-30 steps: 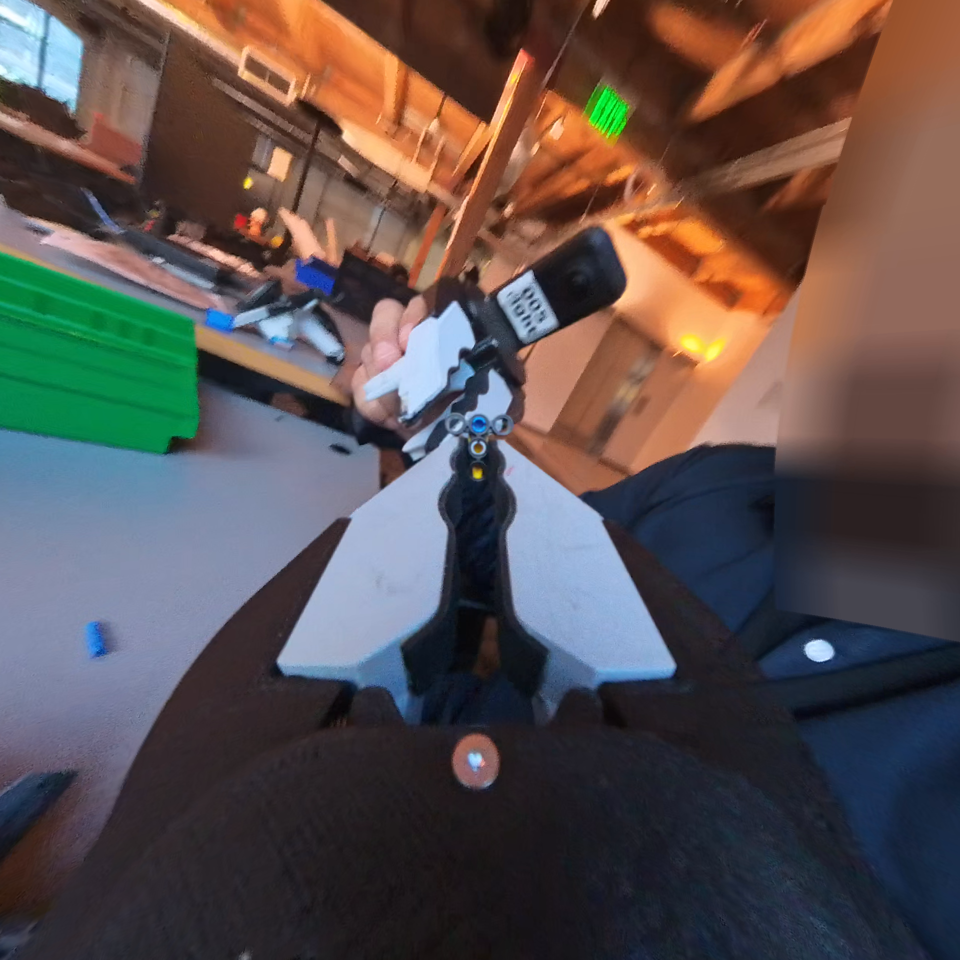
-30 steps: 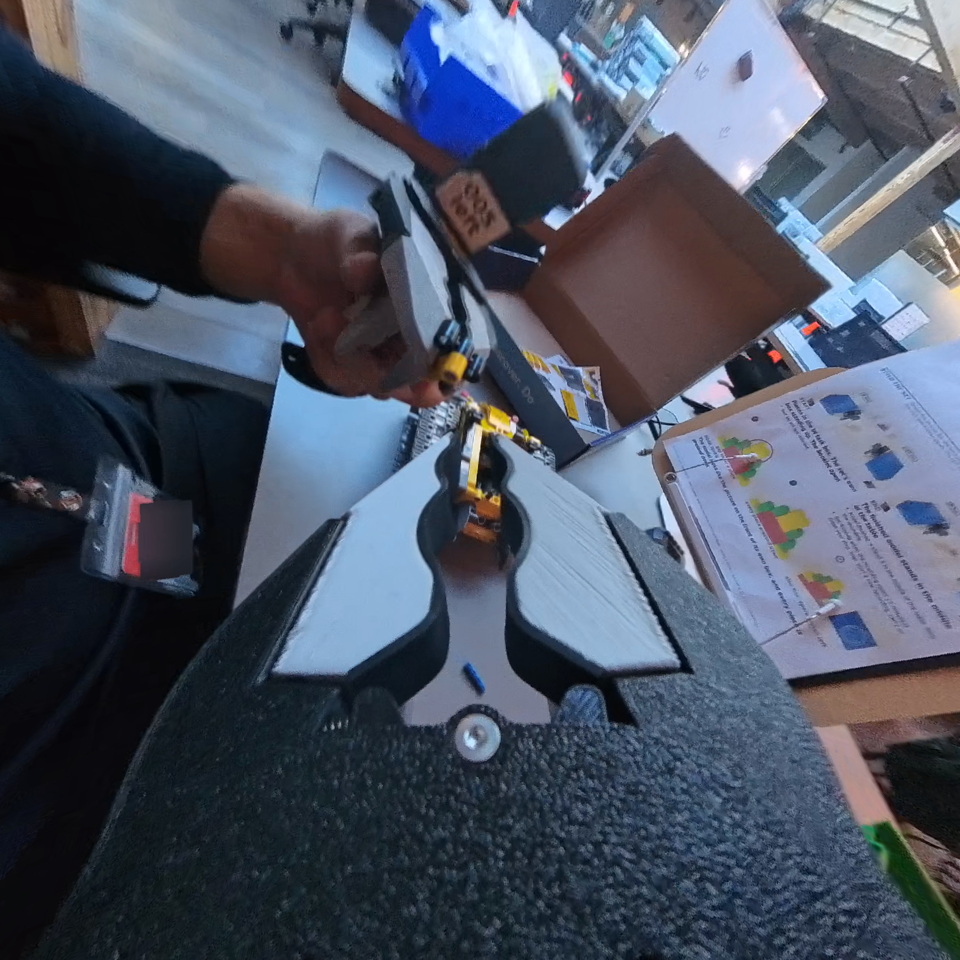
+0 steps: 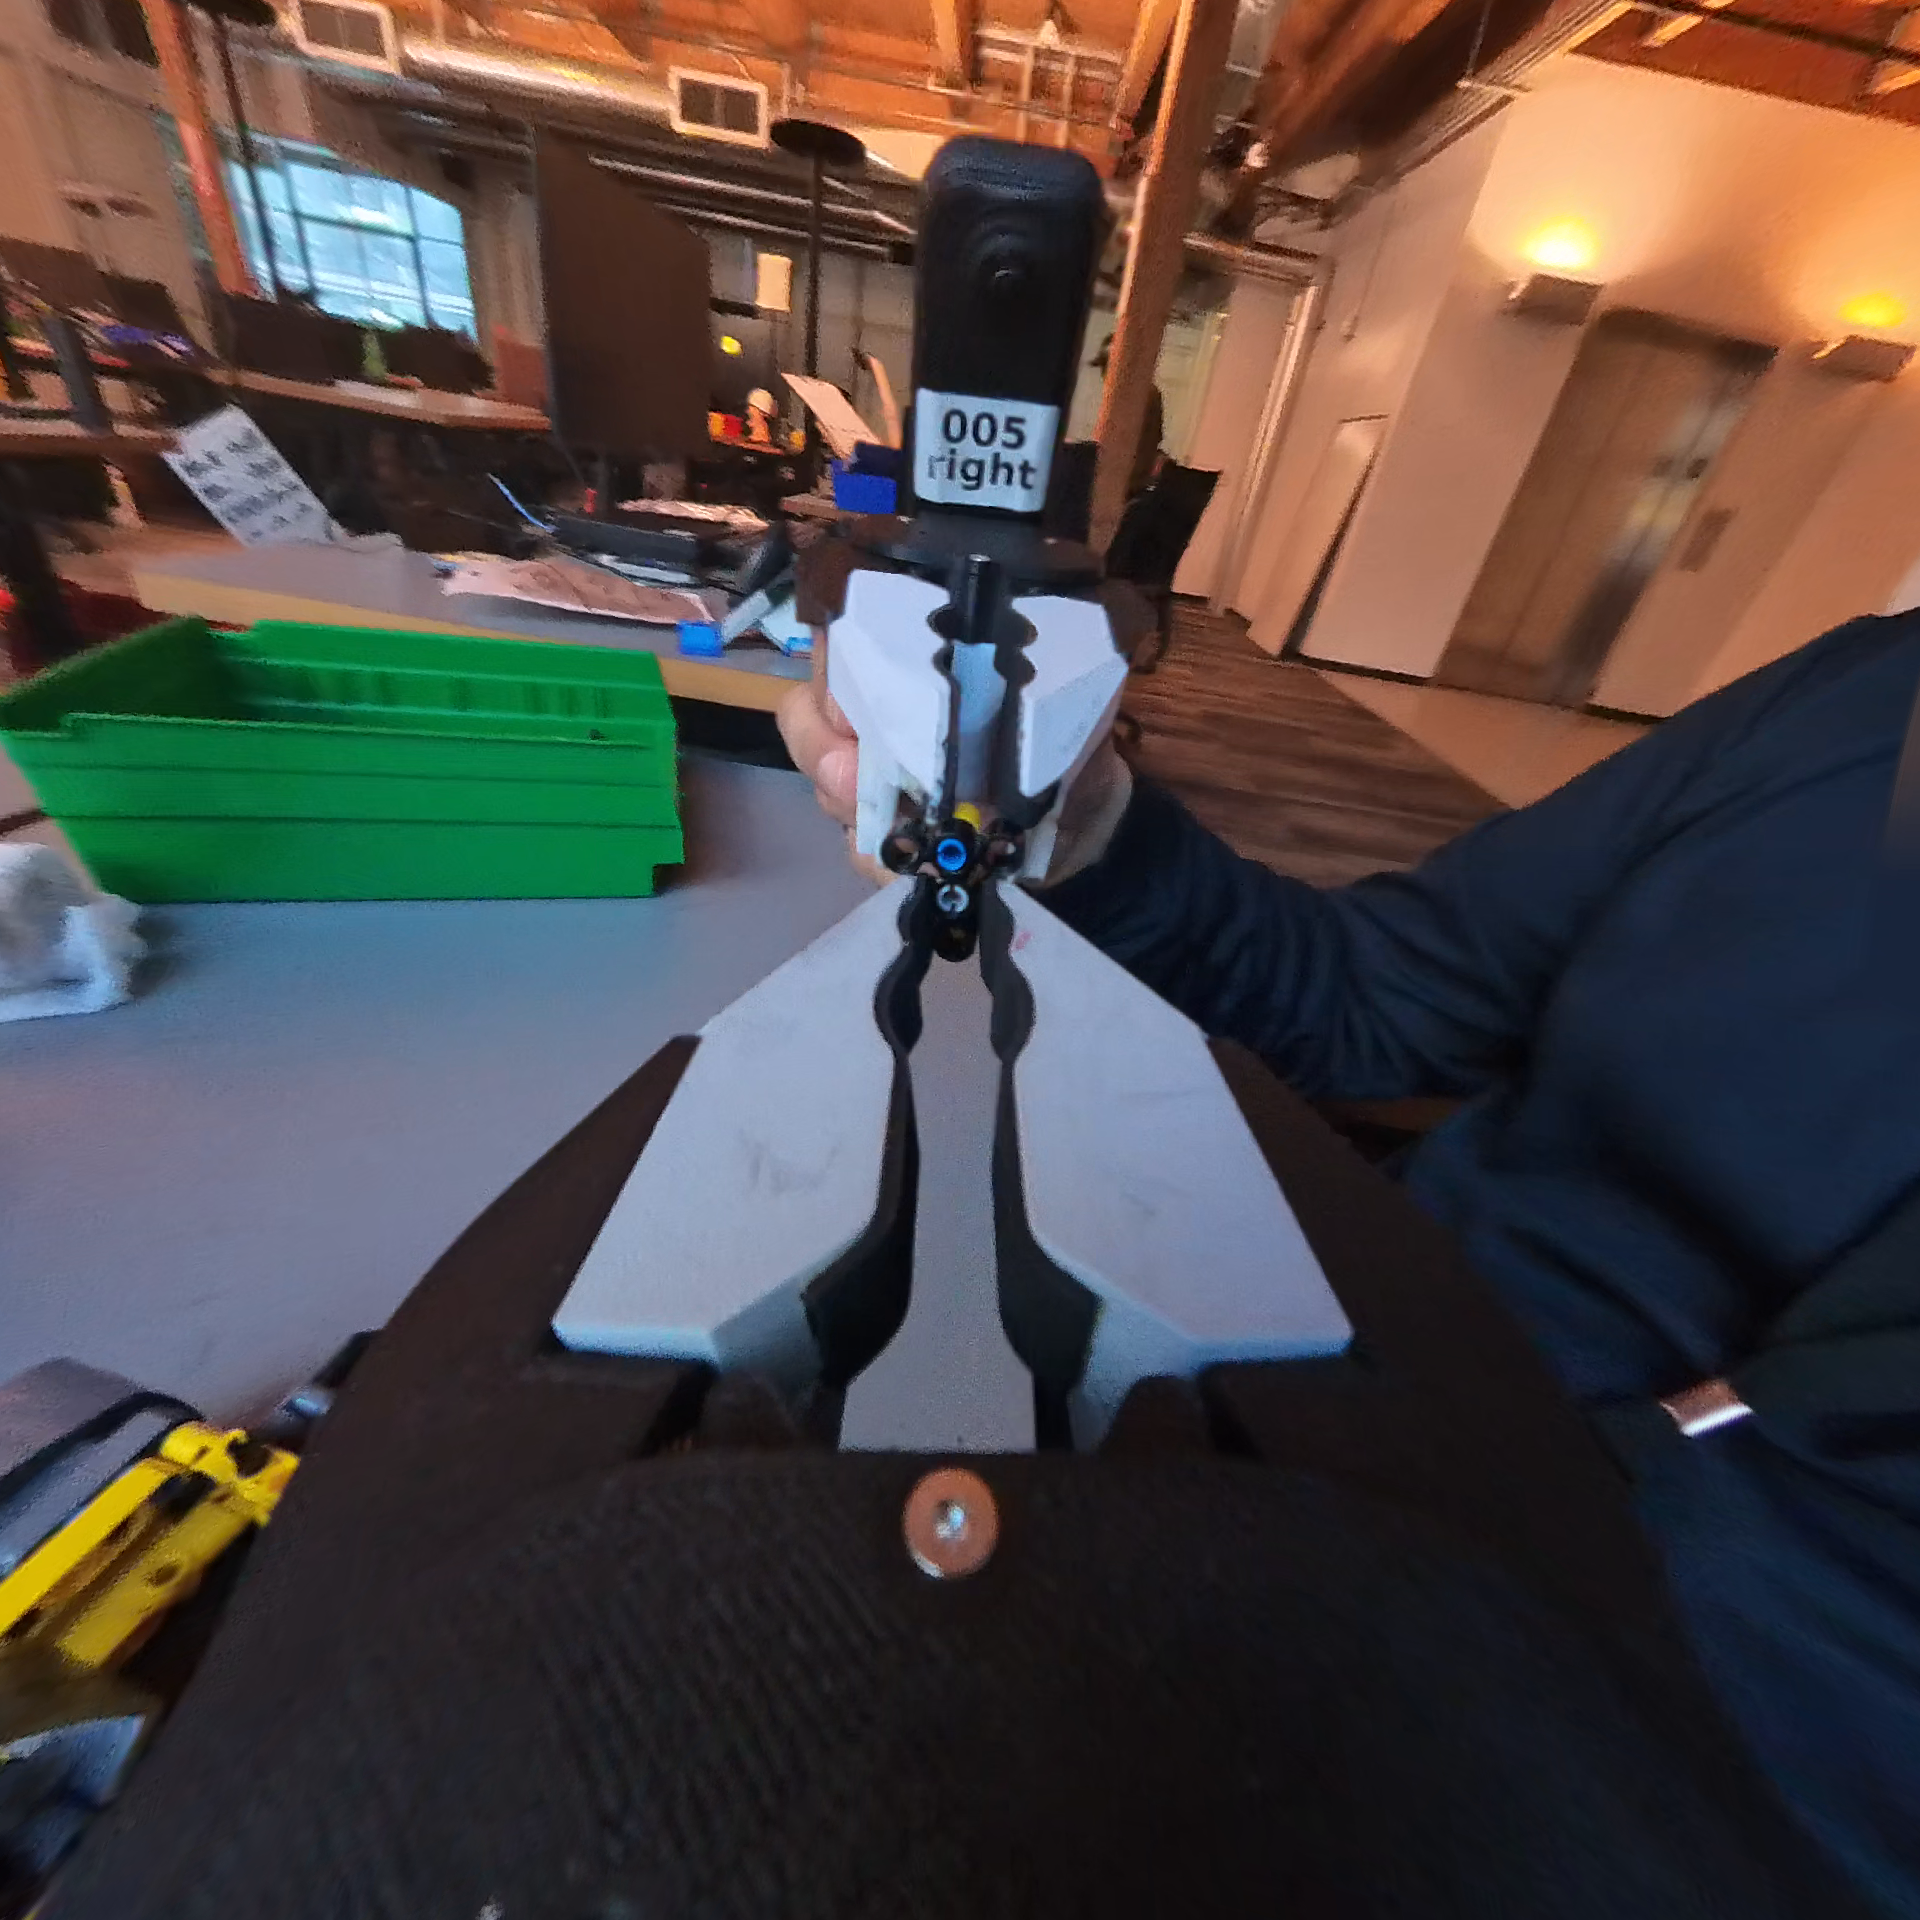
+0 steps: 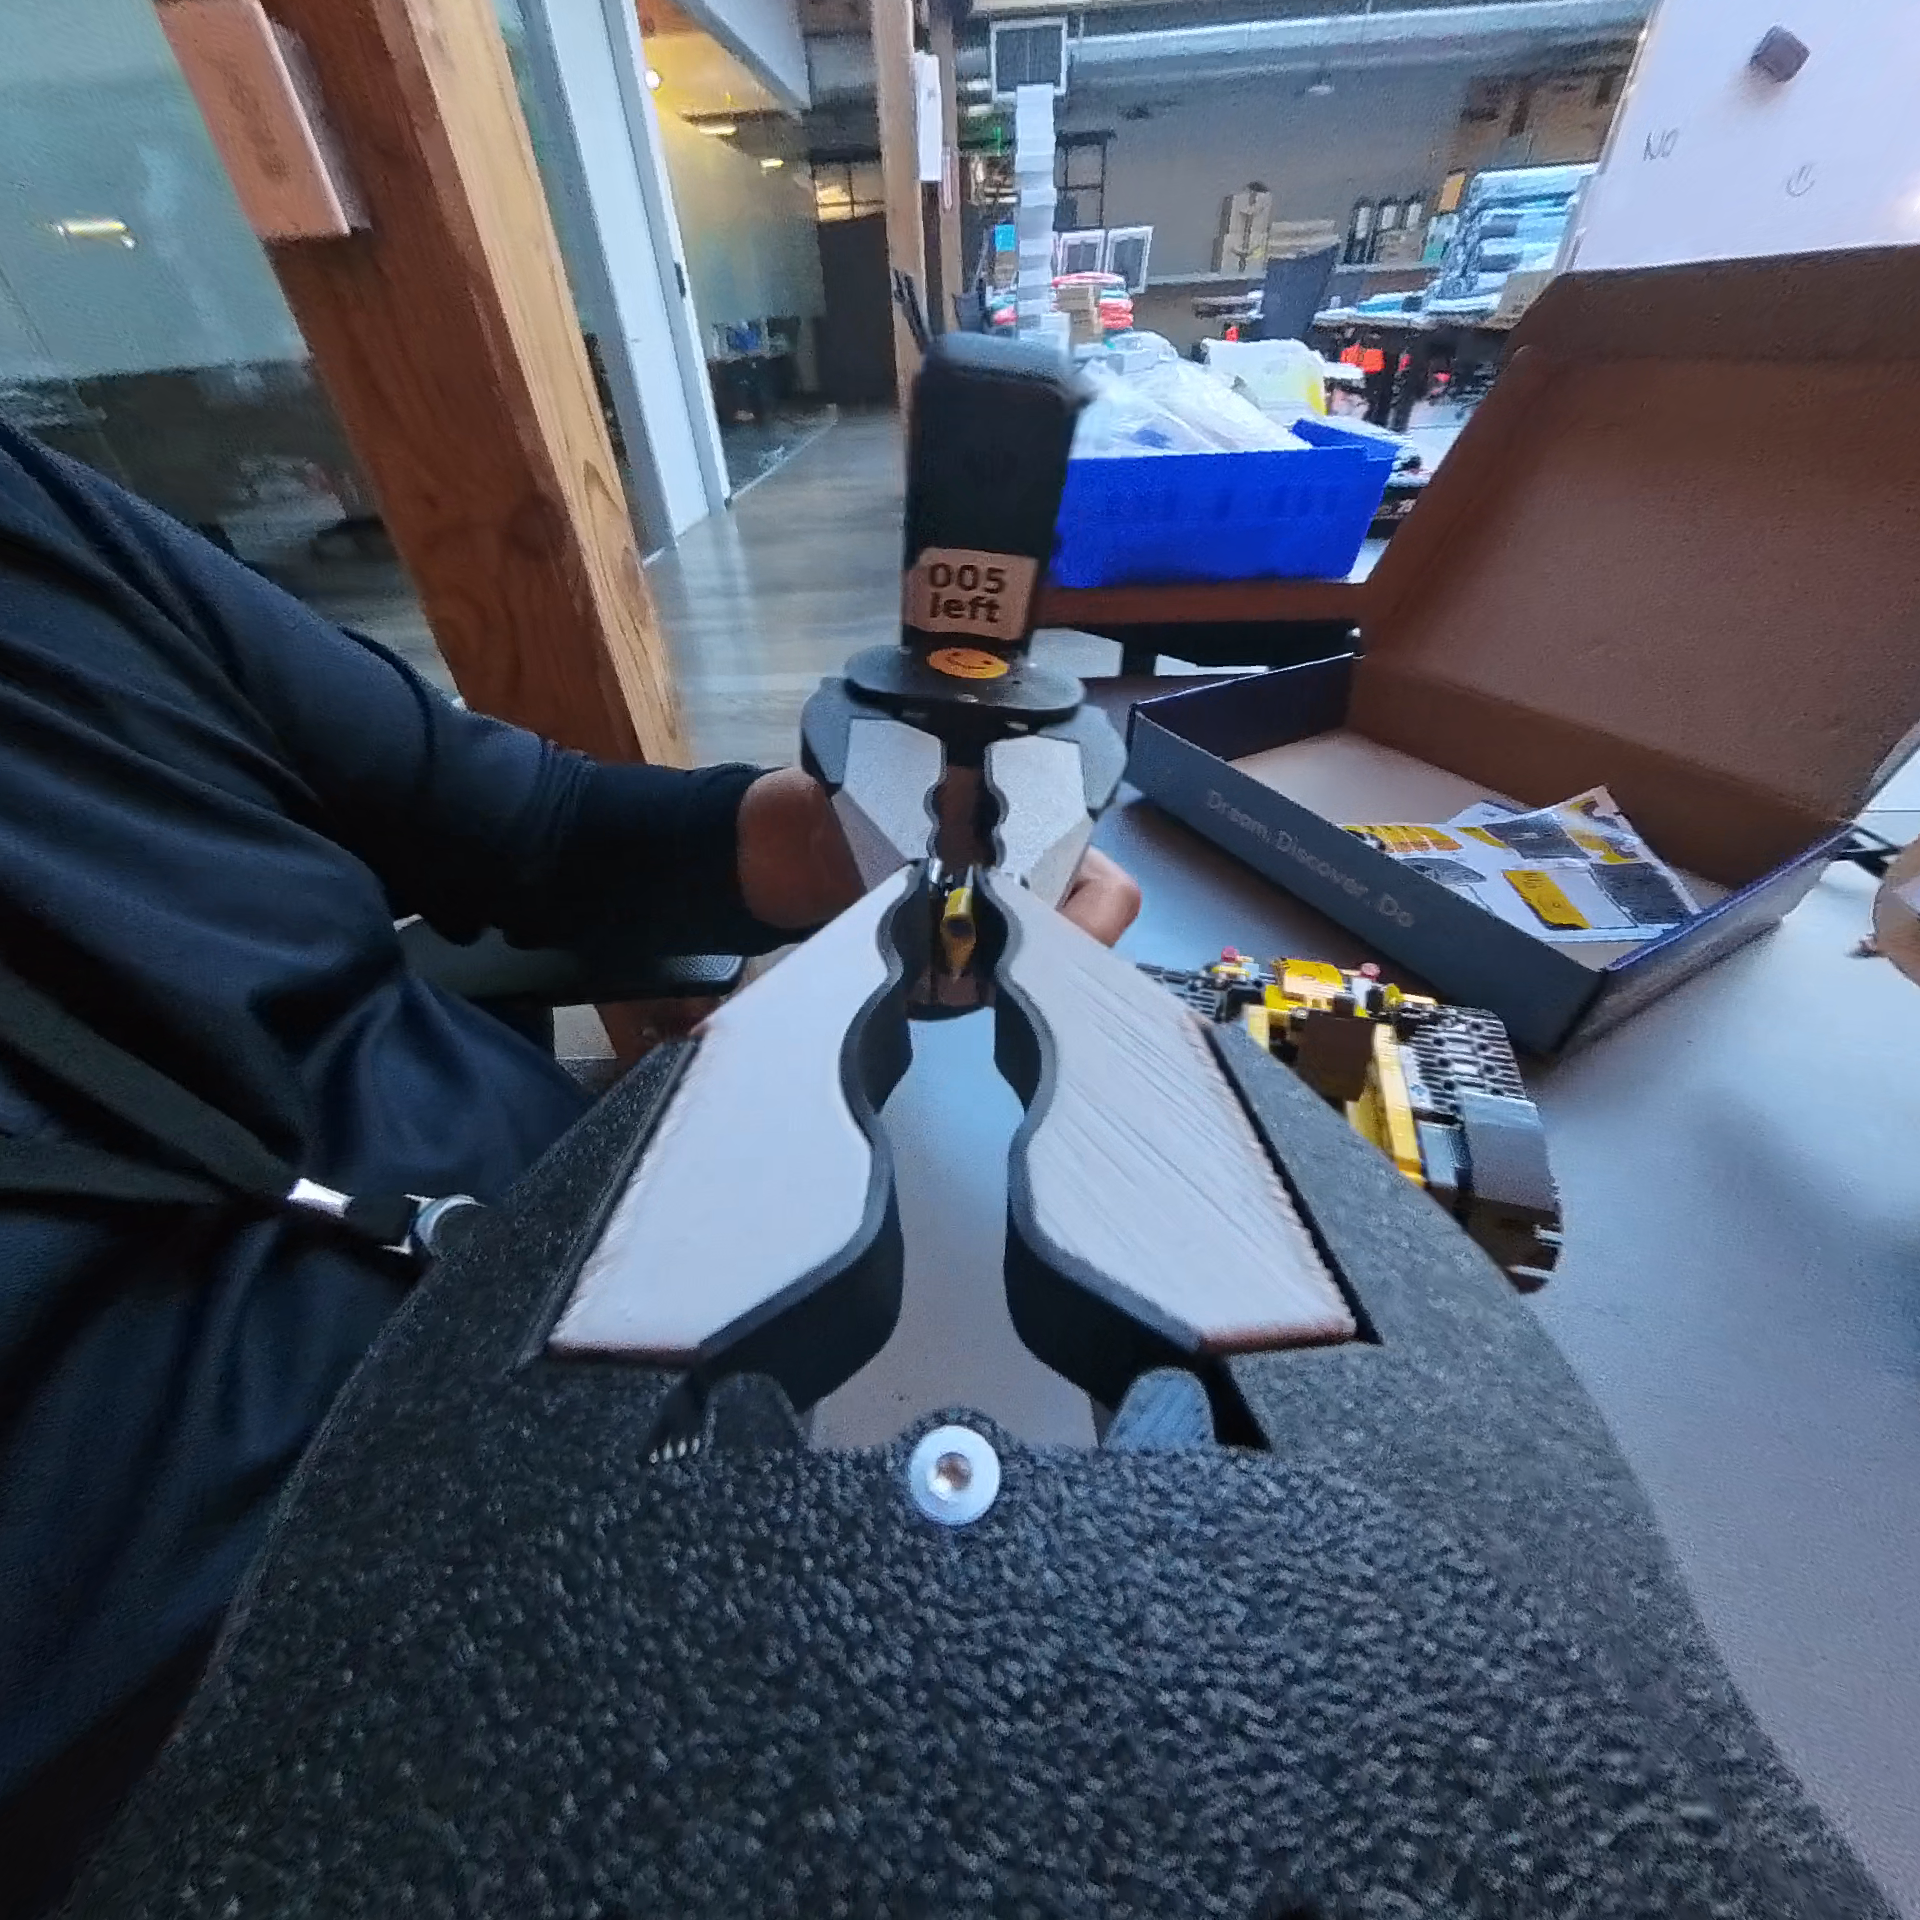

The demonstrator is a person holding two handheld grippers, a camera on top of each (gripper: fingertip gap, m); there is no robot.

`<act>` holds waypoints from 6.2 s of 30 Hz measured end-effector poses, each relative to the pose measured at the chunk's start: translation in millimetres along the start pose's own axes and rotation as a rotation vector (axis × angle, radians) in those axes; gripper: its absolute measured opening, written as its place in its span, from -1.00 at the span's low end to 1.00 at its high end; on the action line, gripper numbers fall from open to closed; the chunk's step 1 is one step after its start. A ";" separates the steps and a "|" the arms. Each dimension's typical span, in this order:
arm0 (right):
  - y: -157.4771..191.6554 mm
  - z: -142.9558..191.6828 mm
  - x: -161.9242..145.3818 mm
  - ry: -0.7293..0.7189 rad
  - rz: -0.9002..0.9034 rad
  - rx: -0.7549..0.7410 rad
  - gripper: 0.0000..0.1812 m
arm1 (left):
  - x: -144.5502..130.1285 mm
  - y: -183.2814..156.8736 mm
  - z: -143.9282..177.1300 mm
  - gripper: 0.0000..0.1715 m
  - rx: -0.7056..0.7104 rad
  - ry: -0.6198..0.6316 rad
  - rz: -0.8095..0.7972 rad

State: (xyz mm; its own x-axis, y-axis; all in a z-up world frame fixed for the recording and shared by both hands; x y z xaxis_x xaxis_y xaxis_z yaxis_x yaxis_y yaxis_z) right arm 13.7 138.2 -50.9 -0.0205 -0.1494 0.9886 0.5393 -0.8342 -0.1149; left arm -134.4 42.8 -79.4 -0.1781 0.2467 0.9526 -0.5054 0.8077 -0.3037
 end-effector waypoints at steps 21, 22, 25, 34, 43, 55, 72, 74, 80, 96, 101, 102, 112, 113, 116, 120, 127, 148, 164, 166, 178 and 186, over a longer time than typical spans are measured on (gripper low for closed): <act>4.5 0.4 0.5 0.063 0.126 -0.050 -0.94 | 4.4 -9.2 -0.9 -0.94 0.091 0.024 -0.154; 4.1 0.0 0.2 0.075 0.141 -0.064 -0.95 | 4.7 -8.2 -0.3 -0.94 0.106 0.029 -0.158; 3.5 -0.2 -0.3 0.132 0.192 -0.120 -0.95 | 4.7 -6.9 3.0 -0.74 0.162 0.081 -0.219; 14.0 -2.4 -0.3 0.236 0.288 -0.085 -0.95 | 9.0 -16.8 6.8 -0.62 0.160 0.112 -0.292; 13.8 -11.2 -0.4 0.249 0.280 -0.113 -0.95 | 7.4 -13.3 8.5 -0.73 0.143 0.121 -0.310; 1.6 11.7 8.4 0.179 0.308 -0.323 -1.00 | 22.4 -21.2 23.2 -0.73 0.217 -0.087 -0.419; 21.0 -12.6 17.0 -0.015 0.194 -0.092 -0.86 | 7.8 -23.1 16.0 -0.74 -0.108 -0.375 -0.276; 22.3 -10.7 18.1 -0.018 0.210 -0.084 -0.90 | 6.9 -20.3 16.7 -0.74 -0.095 -0.349 -0.279; 23.0 -8.0 18.2 0.027 0.259 -0.112 -1.00 | 5.2 -17.4 16.9 -0.73 -0.089 -0.324 -0.286; -5.6 -0.5 -1.9 0.132 0.020 -0.166 -0.78 | 7.8 -34.5 -2.5 -0.74 0.498 0.126 -0.865; -12.3 -3.1 -13.2 0.151 -0.084 -0.111 -0.79 | 3.1 -32.5 -9.4 -0.74 0.602 0.287 -0.900; -13.2 -2.8 -14.7 0.149 -0.104 -0.096 -0.76 | 2.4 -31.2 -10.3 -0.74 0.638 0.324 -0.913; -14.5 -20.7 -26.2 0.215 -0.180 -0.112 -0.68 | -11.7 -26.0 -21.8 -0.74 0.715 0.486 -0.978; -14.9 -21.6 -27.3 0.224 -0.151 -0.135 -0.75 | -12.5 -26.6 -22.4 -0.74 0.715 0.488 -0.989; -16.6 -19.4 -28.4 0.193 -0.160 -0.112 -0.83 | -11.9 -29.4 -23.2 -0.74 0.708 0.473 -0.995; -22.3 -14.1 -31.4 0.091 -0.270 -0.020 -0.84 | -7.3 -31.8 -21.8 -0.74 0.678 0.409 -0.952; -28.5 -8.1 -37.1 -0.026 -0.462 0.150 -0.83 | -5.9 -31.4 -14.6 -0.87 0.665 0.431 -1.010; 2.3 -0.3 -7.0 0.269 0.048 -0.086 -0.45 | -6.0 10.7 2.6 -0.94 0.119 0.196 0.045; -22.2 -3.8 -28.2 0.113 -0.331 0.065 -0.76 | -4.7 10.3 2.2 -0.92 0.138 0.165 0.047; -26.9 -2.1 -31.0 0.080 -0.383 0.070 -0.76 | -4.7 10.3 3.4 -0.90 0.161 0.183 0.018; -31.6 -1.2 -32.0 0.004 -0.465 0.113 -0.76 | -2.7 12.4 5.1 -0.93 0.116 0.112 0.080; -28.9 2.4 -32.7 0.105 -0.363 0.076 -0.71 | -9.4 10.4 -1.0 -0.94 0.159 0.169 -0.001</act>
State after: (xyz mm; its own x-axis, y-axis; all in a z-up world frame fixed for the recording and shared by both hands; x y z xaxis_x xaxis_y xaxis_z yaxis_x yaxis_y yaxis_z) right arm 0.8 168.4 -79.6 -0.3050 0.0915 0.9479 0.5420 -0.8018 0.2518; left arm -137.1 49.4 -91.4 -0.0408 0.3429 0.9385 -0.6345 0.7167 -0.2894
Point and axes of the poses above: each gripper's, where its closed fingertips meet, z back along the fingers, x out of its top, y = z × x across the jaws, the point moved 10 cm from there along z, back along the fingers, and after that the axes turned 9 degrees about z, right-handed, at the moved point
